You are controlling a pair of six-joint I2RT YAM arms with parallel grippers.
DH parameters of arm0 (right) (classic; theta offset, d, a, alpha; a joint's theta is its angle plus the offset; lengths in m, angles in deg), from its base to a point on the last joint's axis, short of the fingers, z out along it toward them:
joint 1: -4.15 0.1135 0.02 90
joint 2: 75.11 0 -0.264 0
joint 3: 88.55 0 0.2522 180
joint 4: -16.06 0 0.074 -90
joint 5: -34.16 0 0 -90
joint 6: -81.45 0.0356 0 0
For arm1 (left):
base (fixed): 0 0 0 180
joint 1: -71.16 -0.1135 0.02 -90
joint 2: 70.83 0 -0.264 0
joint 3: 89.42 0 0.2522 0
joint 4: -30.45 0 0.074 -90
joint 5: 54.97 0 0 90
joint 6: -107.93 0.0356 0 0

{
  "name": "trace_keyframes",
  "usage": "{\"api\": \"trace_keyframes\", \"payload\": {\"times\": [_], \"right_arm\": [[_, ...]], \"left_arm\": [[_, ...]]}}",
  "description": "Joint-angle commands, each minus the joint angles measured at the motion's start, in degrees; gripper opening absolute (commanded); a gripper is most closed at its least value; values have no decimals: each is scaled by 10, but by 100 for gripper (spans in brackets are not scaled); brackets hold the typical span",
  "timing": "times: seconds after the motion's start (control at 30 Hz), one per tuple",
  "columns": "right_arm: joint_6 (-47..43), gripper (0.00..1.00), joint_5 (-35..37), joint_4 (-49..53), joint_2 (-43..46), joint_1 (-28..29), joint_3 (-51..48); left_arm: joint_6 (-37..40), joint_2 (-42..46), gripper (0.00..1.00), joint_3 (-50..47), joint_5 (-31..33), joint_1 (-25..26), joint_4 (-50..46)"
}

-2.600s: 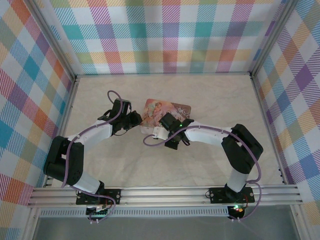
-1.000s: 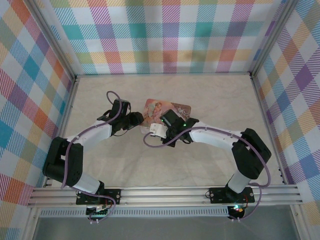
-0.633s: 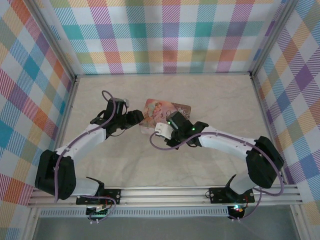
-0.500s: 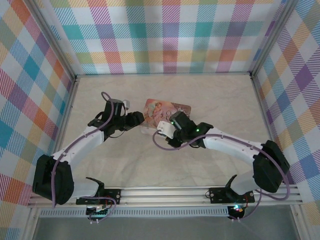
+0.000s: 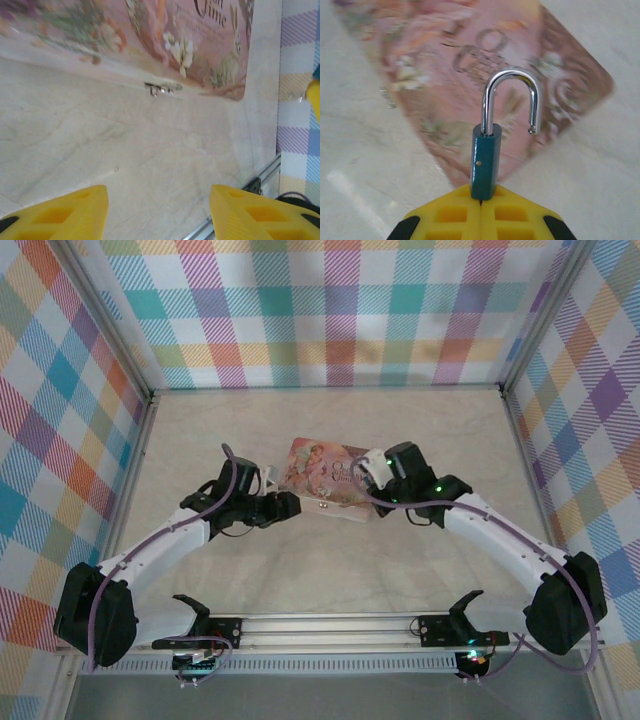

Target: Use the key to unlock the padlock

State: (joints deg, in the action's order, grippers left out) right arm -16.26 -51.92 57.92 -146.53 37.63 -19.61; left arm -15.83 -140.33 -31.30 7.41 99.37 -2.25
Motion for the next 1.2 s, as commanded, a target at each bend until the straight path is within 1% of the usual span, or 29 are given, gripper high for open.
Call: {"api": "trace_keyframes", "payload": {"times": [0.0, 0.13, 0.23, 0.4, 0.5, 0.7, 0.9, 1.17], "right_arm": [[70, 0, 14, 55, 12, -38, 1], [111, 0, 39, 105, -16, -98, 15], [129, 0, 55, 140, -52, -138, 27], [132, 0, 85, 143, -104, -166, 28], [134, 0, 80, 134, -136, -181, 28], [140, 0, 68, 124, -202, -190, 38], [147, 6, 65, 115, -228, -190, 43], [147, 9, 58, 114, -249, -190, 55]], "left_arm": [[-2, 5, 56, -9, -3, 24, 10], [-5, -6, 56, -6, 17, 48, 17], [-15, -21, 56, -5, 25, 65, 25], [-19, -33, 56, -1, 43, 88, 49], [-22, -38, 56, 0, 47, 95, 53], [-25, -42, 56, 2, 58, 106, 56], [-29, -33, 56, -6, 67, 106, 56], [-31, -23, 56, -7, 86, 106, 50]]}}
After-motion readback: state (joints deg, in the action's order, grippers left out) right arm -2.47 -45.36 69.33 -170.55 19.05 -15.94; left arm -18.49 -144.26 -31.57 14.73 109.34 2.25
